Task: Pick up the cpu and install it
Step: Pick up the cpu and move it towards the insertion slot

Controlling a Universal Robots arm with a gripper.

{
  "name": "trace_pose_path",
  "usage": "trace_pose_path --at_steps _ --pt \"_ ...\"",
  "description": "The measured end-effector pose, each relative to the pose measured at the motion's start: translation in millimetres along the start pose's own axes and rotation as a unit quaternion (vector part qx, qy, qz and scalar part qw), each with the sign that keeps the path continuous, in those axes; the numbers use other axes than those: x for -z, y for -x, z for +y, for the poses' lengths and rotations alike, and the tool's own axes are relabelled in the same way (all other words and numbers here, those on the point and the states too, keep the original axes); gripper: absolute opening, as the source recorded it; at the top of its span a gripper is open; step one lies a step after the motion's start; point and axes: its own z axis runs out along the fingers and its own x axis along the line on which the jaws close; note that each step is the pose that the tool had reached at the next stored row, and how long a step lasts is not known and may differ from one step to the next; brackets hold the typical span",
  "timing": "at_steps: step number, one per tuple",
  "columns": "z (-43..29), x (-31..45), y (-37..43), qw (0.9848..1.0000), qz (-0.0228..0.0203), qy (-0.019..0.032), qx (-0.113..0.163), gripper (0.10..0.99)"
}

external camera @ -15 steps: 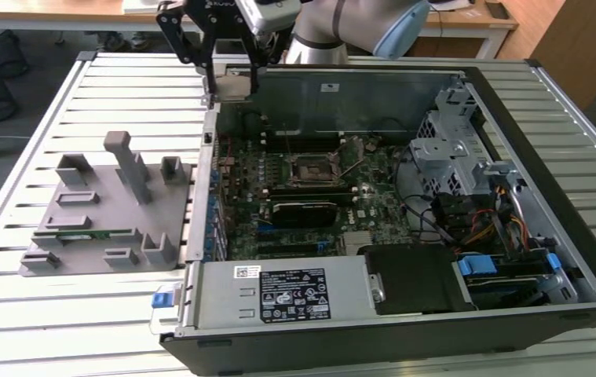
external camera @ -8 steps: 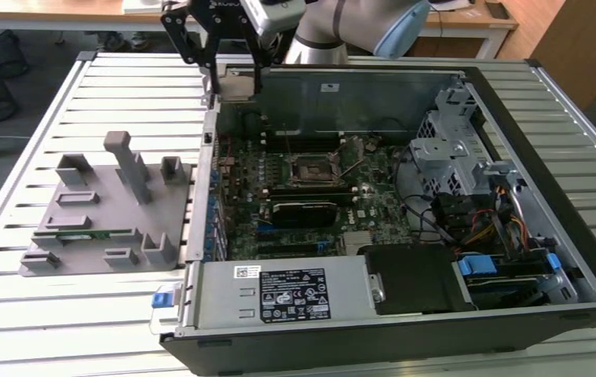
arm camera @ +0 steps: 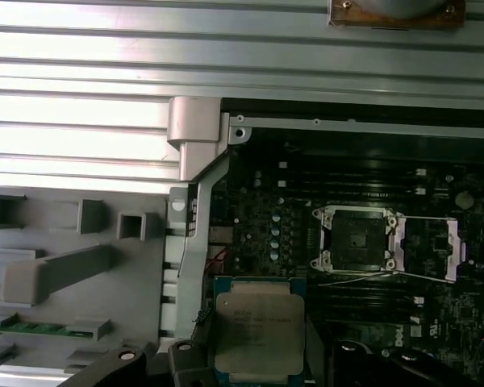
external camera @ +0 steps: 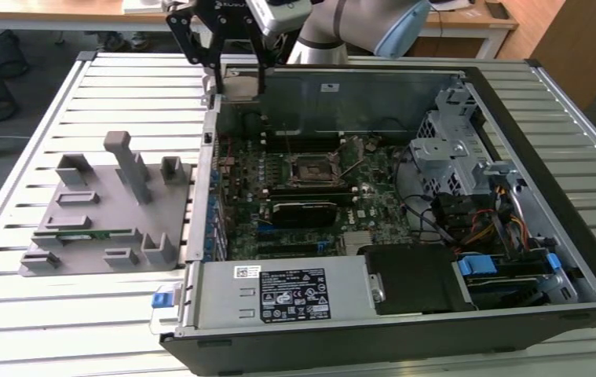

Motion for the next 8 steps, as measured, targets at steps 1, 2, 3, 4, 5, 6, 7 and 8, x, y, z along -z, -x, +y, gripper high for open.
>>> trace_pose_path --at_steps 1,2,3,4,5,6,7,8 --pt "0.0 0.0 0.6 1.0000 0.0000 0.0000 0.000 0.533" --pt "0.0 -0.1 1.1 1.0000 0.0000 0.0001 0.000 0.533" --pt "-0.1 -0.1 1.7 1.0000 0.0000 0.0000 0.000 0.533" --pt "-0.1 -0.1 2.4 1.0000 0.0000 0.0000 0.000 0.533" --pt "-0.1 -0.1 3.0 1.0000 0.0000 0.0000 0.000 0.533" --pt "-0.1 -0.2 3.7 1.0000 0.0000 0.0001 0.000 0.533" --pt "-0.2 -0.2 4.4 1.0000 0.0000 0.0001 0.000 0.533" --pt "-0.2 -0.2 5.0 1.0000 0.0000 0.0001 0.000 0.533"
